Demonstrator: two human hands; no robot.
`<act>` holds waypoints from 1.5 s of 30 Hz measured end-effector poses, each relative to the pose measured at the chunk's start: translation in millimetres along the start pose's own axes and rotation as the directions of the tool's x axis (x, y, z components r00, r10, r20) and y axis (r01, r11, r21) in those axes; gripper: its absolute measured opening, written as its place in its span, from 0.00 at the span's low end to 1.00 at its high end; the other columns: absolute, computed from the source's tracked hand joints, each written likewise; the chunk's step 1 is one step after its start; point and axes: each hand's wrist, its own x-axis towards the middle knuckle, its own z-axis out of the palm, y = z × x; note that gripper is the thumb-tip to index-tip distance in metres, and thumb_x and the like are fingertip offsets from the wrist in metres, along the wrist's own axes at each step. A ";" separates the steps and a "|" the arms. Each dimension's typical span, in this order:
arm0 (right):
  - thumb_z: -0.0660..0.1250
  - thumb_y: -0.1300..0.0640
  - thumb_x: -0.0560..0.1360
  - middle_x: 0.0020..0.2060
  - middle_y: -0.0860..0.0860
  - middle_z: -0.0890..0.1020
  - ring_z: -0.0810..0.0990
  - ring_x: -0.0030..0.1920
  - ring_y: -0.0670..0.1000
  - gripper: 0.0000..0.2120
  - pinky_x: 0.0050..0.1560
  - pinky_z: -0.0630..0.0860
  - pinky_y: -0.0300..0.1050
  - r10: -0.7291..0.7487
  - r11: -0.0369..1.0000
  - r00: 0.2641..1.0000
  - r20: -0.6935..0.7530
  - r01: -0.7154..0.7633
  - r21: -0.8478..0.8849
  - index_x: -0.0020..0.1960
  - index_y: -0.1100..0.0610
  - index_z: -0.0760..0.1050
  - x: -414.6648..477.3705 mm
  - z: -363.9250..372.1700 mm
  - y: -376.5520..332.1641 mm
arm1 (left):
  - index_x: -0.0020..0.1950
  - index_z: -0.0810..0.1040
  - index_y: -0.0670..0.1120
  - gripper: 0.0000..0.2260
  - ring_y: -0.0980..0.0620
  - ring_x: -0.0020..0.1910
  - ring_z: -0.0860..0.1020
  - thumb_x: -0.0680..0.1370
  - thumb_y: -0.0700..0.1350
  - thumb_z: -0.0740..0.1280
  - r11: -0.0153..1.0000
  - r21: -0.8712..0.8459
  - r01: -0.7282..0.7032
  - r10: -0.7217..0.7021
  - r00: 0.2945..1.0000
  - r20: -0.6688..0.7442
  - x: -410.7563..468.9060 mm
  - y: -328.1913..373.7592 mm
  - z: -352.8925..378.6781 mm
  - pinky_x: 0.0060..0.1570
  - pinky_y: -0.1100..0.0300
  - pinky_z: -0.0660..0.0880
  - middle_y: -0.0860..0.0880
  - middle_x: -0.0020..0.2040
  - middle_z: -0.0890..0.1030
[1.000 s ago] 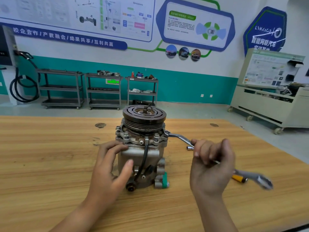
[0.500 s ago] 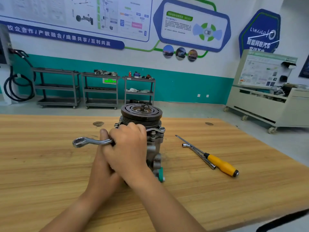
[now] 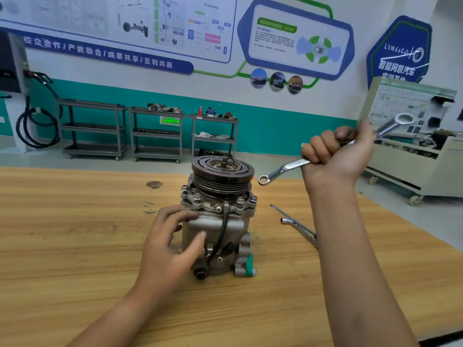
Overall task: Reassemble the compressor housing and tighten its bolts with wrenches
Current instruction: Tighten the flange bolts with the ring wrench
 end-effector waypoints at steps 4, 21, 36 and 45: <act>0.51 0.48 0.81 0.17 0.46 0.55 0.52 0.16 0.44 0.22 0.17 0.50 0.33 0.188 0.981 0.977 -0.097 -0.182 0.065 0.30 0.54 0.58 19.9 -28.1 12.4 | 0.47 0.78 0.56 0.18 0.60 0.51 0.76 0.69 0.32 0.72 0.998 -0.040 0.039 -0.041 0.998 -0.038 3.0 -2.3 -0.6 0.52 0.61 0.74 0.57 0.49 0.78; 0.52 0.55 0.81 0.15 0.47 0.58 0.56 0.13 0.45 0.30 0.14 0.53 0.34 0.593 0.802 0.804 -0.047 -0.584 0.123 0.19 0.57 0.62 55.7 -53.6 43.3 | 0.45 0.79 0.52 0.13 0.60 0.39 0.81 0.69 0.34 0.71 0.872 -0.358 0.333 -0.350 0.937 0.018 6.3 -5.7 -0.2 0.35 0.72 0.74 0.57 0.42 0.84; 0.53 0.57 0.81 0.15 0.47 0.58 0.56 0.12 0.44 0.20 0.12 0.52 0.34 0.731 0.635 0.662 -0.167 -0.749 -0.188 0.30 0.55 0.60 70.6 -18.4 78.3 | 0.45 0.79 0.52 0.12 0.60 0.36 0.81 0.69 0.35 0.72 0.880 -0.327 0.344 -0.362 0.932 0.007 5.3 -2.6 0.3 0.35 0.72 0.75 0.55 0.40 0.84; 0.53 0.56 0.82 0.14 0.48 0.59 0.56 0.12 0.45 0.22 0.12 0.53 0.34 0.760 0.645 0.643 -0.096 -0.764 -0.006 0.28 0.55 0.59 73.1 -39.2 78.0 | 0.45 0.79 0.52 0.11 0.61 0.36 0.81 0.70 0.36 0.72 0.881 -0.314 0.353 -0.367 0.930 0.016 5.3 -4.2 0.4 0.35 0.71 0.75 0.56 0.37 0.83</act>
